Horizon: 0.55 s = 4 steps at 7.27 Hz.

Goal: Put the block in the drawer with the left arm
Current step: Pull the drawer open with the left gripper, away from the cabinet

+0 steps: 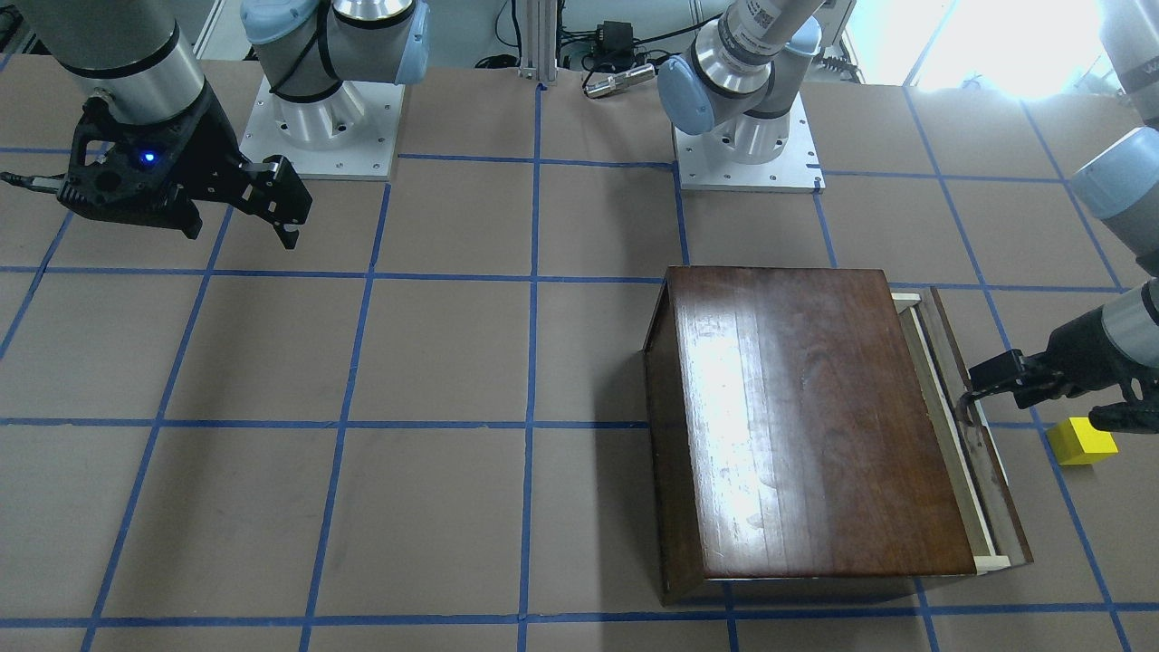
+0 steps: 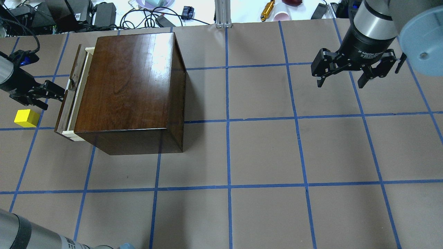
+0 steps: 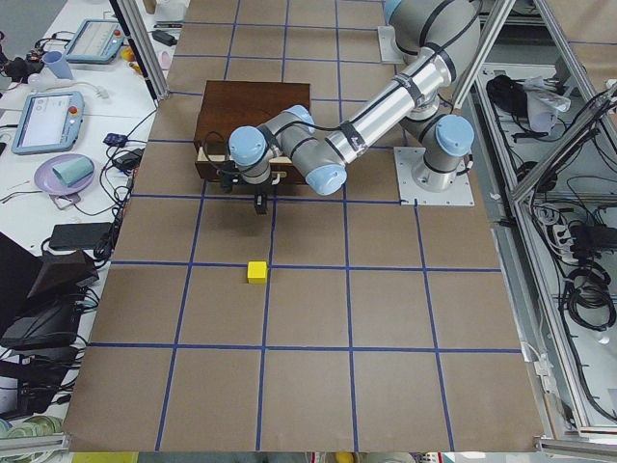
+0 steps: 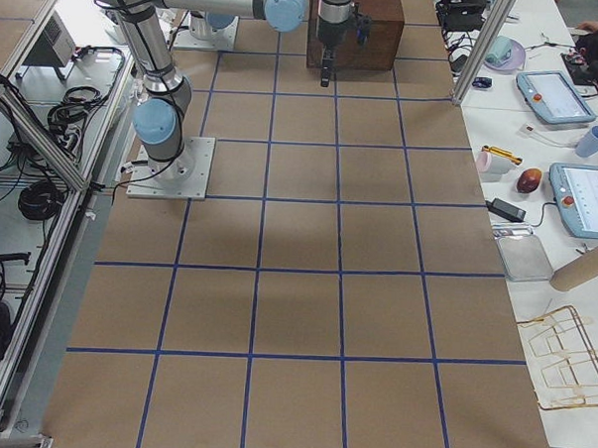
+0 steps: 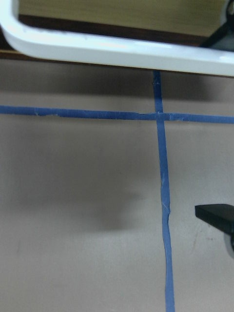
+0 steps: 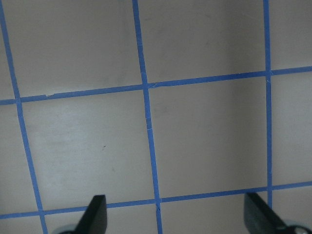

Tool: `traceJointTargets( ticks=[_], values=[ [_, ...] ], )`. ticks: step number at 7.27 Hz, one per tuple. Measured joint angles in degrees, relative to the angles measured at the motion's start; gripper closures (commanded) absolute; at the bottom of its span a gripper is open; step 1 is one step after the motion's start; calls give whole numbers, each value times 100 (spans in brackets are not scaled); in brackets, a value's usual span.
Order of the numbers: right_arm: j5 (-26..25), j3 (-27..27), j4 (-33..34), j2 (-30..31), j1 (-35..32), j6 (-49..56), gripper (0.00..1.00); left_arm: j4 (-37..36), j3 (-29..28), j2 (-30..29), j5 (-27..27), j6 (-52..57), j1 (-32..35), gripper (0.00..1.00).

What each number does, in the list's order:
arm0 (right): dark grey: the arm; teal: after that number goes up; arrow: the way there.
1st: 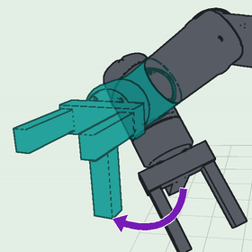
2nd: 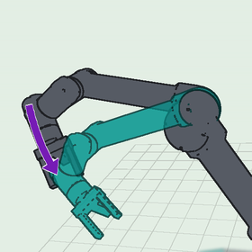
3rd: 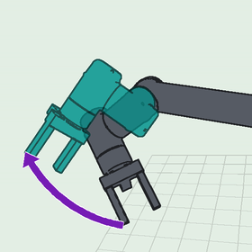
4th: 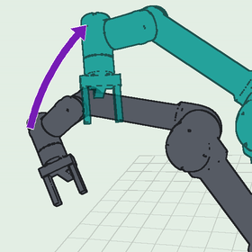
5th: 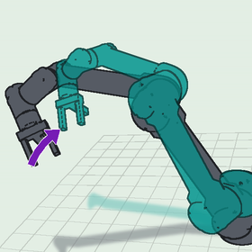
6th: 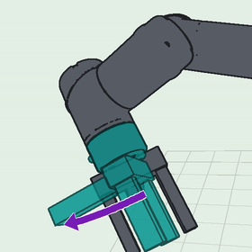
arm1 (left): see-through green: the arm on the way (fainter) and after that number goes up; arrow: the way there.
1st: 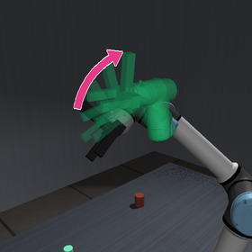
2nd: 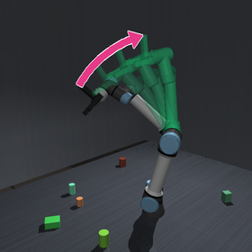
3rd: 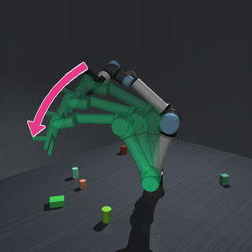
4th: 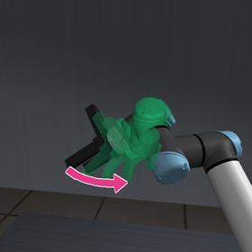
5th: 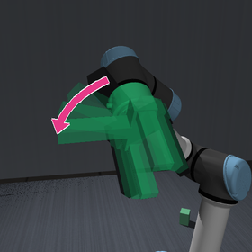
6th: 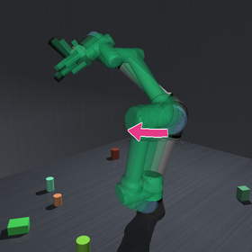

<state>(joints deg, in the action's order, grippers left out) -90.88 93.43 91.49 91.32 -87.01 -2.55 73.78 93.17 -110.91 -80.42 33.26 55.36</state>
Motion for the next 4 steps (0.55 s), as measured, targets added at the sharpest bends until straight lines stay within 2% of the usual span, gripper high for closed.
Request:
traceJointTargets(
  ticks=[4],
  values=[
    [-5,0,0,0,0,0,0,-3,-28,-14,-78,49,-23,0]
  ],
)
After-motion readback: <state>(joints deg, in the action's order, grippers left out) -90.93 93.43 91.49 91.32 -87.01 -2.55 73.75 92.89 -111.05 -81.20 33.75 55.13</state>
